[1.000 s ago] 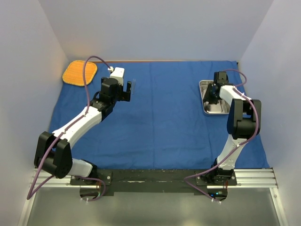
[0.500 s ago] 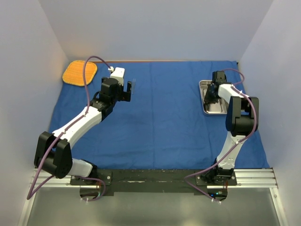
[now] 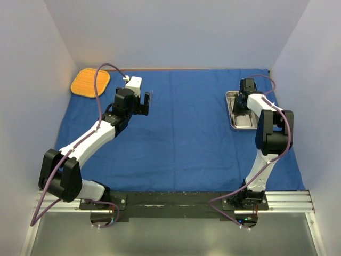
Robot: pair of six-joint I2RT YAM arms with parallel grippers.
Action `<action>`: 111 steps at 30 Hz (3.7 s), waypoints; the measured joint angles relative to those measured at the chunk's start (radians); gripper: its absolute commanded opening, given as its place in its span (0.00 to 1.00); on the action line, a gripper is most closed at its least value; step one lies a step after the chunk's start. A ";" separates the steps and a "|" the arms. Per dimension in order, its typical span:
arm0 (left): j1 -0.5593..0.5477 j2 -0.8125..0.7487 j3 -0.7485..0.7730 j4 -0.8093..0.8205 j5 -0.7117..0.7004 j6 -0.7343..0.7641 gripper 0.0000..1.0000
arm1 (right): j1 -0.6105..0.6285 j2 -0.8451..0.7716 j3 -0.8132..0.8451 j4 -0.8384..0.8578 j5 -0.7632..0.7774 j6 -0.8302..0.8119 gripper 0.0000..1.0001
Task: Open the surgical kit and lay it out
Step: Pick up the medical item from the container, then place the medical item in the surgical kit.
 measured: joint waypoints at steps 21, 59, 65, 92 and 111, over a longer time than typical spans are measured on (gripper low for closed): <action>0.000 0.000 0.010 -0.001 0.214 0.084 1.00 | 0.048 -0.208 0.032 0.026 -0.231 -0.259 0.00; 0.009 0.209 0.218 -0.143 1.279 0.485 0.48 | 0.529 -0.344 0.025 -0.187 -0.817 -0.750 0.00; 0.009 0.237 0.254 -0.180 1.312 0.471 0.31 | 0.541 -0.344 0.025 -0.191 -0.816 -0.757 0.00; 0.009 0.313 0.323 -0.291 1.330 0.474 0.00 | 0.544 -0.344 0.025 -0.188 -0.808 -0.761 0.57; -0.016 0.151 -0.145 0.510 0.708 -0.016 0.00 | 0.346 -0.483 -0.209 0.286 -0.649 -0.088 0.67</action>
